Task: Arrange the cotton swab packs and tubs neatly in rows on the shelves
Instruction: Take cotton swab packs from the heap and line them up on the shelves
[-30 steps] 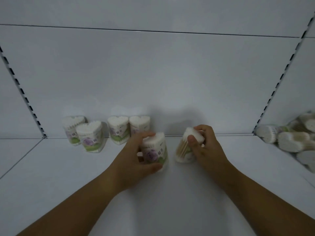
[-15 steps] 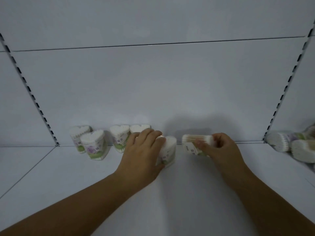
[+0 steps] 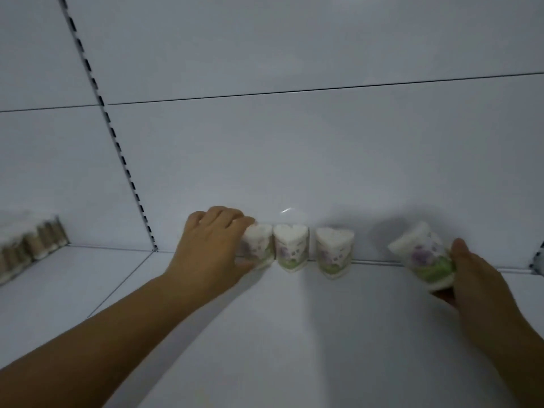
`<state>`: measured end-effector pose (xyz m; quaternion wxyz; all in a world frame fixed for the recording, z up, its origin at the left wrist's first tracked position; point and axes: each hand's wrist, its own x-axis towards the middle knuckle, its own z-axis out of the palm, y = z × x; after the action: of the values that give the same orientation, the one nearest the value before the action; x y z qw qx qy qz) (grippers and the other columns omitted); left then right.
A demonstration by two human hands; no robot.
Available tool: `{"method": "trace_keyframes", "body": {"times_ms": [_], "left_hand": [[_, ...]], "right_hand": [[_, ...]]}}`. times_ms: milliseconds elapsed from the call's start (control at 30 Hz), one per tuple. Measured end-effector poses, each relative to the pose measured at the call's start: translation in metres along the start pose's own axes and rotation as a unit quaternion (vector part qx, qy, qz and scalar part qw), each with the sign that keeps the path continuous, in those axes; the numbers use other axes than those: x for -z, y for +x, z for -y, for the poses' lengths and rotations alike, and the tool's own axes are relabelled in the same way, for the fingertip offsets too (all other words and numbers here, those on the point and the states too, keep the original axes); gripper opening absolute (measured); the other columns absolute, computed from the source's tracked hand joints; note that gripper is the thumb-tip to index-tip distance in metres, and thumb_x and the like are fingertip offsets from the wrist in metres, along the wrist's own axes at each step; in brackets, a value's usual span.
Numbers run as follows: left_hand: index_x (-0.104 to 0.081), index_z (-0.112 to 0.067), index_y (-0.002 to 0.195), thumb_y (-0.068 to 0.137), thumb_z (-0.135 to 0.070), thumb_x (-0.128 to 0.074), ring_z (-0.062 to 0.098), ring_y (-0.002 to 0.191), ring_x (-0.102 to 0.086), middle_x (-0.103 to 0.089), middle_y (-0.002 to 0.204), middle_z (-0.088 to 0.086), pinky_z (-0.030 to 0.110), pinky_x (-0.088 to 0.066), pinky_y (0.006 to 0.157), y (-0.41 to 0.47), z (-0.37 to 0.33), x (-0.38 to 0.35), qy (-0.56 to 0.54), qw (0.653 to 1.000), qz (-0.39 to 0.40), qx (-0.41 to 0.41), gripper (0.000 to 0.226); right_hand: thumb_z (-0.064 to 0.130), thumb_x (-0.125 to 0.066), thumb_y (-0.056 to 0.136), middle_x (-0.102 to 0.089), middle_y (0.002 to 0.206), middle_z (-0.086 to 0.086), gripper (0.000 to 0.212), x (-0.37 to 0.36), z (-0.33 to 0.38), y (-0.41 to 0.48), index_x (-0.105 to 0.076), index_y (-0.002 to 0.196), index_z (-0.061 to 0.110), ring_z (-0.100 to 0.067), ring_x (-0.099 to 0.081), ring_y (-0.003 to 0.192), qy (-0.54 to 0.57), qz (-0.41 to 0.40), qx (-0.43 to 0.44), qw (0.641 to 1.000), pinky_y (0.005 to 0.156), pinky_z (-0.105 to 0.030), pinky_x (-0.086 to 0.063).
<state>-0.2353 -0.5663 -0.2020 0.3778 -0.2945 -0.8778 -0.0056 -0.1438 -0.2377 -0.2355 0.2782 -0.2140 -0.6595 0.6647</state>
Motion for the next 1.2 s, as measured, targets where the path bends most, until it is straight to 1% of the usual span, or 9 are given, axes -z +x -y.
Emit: {"method": "trace_keyframes", "body": {"times_ms": [100,200,300,433,600,767,967,1067,1200], "left_hand": [[-0.072,-0.016,0.091,0.048,-0.043,-0.088,0.027,0.074,-0.064,-0.069,0.082,0.001,0.035,-0.046,0.066,-0.017,0.038,-0.002,0.099,0.989,0.102,0.041,0.053],[-0.070,-0.018,0.072,0.048,-0.032,-0.090,0.024,0.060,-0.060,-0.066,0.070,-0.001,0.031,-0.045,0.055,-0.021,0.046,-0.017,0.104,0.987,0.120,0.029,0.035],[-0.069,-0.018,0.072,0.048,-0.032,-0.091,0.024,0.060,-0.060,-0.065,0.070,-0.002,0.031,-0.043,0.056,-0.019,0.049,-0.028,0.089,0.992,0.087,0.013,0.035],[-0.069,-0.018,0.074,0.051,-0.026,-0.089,0.025,0.066,-0.061,-0.068,0.074,-0.002,0.034,-0.038,0.064,-0.016,0.054,-0.040,0.086,0.993,0.073,0.020,0.032],[-0.073,-0.014,0.083,0.050,-0.016,-0.090,0.028,0.076,-0.066,-0.072,0.085,0.002,0.037,-0.031,0.076,-0.014,0.058,-0.047,0.053,0.997,0.057,0.022,0.037],[-0.070,-0.013,0.108,0.076,-0.036,-0.057,0.028,0.098,-0.063,-0.070,0.105,0.005,0.038,-0.038,0.084,-0.022,0.063,-0.040,-0.008,0.998,0.045,0.037,0.042],[-0.067,-0.008,0.108,0.081,-0.033,-0.044,0.028,0.095,-0.059,-0.069,0.098,0.008,0.040,-0.038,0.083,0.009,0.036,-0.008,-0.129,0.990,-0.051,-0.010,0.044],[-0.065,-0.008,0.110,0.079,-0.035,-0.043,0.029,0.089,-0.062,-0.069,0.095,0.007,0.039,-0.041,0.081,0.042,-0.013,0.006,-0.181,0.979,-0.070,-0.056,0.046],[-0.065,-0.024,0.105,0.084,-0.039,-0.042,0.016,0.085,-0.056,-0.063,0.090,-0.006,0.031,-0.040,0.074,0.065,-0.089,0.005,-0.288,0.944,-0.007,-0.160,0.035]], "right_hand": [[0.057,-0.069,0.068,-0.073,0.072,-0.002,0.047,-0.008,-0.002,-0.004,-0.061,0.091,0.017,-0.014,-0.069,0.060,0.226,0.100,-0.131,0.960,0.047,-0.026,-0.056],[0.050,-0.095,0.012,-0.075,0.085,0.001,0.094,-0.015,-0.008,-0.003,-0.067,0.095,0.018,-0.012,-0.072,0.071,0.288,0.155,-0.114,0.938,0.052,-0.032,-0.058],[0.031,-0.093,0.043,-0.073,0.097,-0.003,0.055,-0.012,-0.014,0.001,-0.071,0.091,0.017,-0.012,-0.072,0.075,0.228,0.194,-0.077,0.951,0.057,-0.029,-0.059],[0.059,-0.092,0.024,-0.075,0.091,-0.001,0.092,-0.017,-0.016,0.005,-0.061,0.101,0.020,-0.013,-0.071,0.078,-0.023,0.133,0.055,0.989,0.068,-0.025,-0.059],[0.032,-0.085,0.066,-0.070,0.102,0.006,0.051,-0.028,-0.023,0.016,-0.062,0.111,0.027,-0.016,-0.067,0.094,-0.248,0.116,0.106,0.956,0.088,-0.038,-0.053],[0.025,-0.084,0.071,-0.065,0.104,0.002,0.054,-0.043,-0.020,0.017,-0.057,0.118,0.020,-0.010,-0.060,0.086,-0.297,0.101,0.121,0.942,0.072,-0.022,-0.043],[0.040,-0.083,0.068,-0.062,0.108,0.013,0.068,-0.048,-0.013,0.012,-0.051,0.127,0.029,-0.006,-0.060,0.097,-0.341,0.146,0.104,0.923,0.084,-0.021,-0.045],[0.044,-0.074,0.079,-0.053,0.121,0.009,0.076,-0.034,-0.007,0.006,-0.037,0.142,0.021,-0.008,-0.053,0.106,-0.429,0.171,0.133,0.877,0.087,-0.016,-0.037],[0.044,-0.057,0.092,-0.042,0.143,-0.006,0.063,0.027,0.009,-0.002,-0.036,0.144,0.018,-0.023,-0.040,0.130,-0.585,0.159,0.196,0.771,0.108,-0.032,-0.032]]}}
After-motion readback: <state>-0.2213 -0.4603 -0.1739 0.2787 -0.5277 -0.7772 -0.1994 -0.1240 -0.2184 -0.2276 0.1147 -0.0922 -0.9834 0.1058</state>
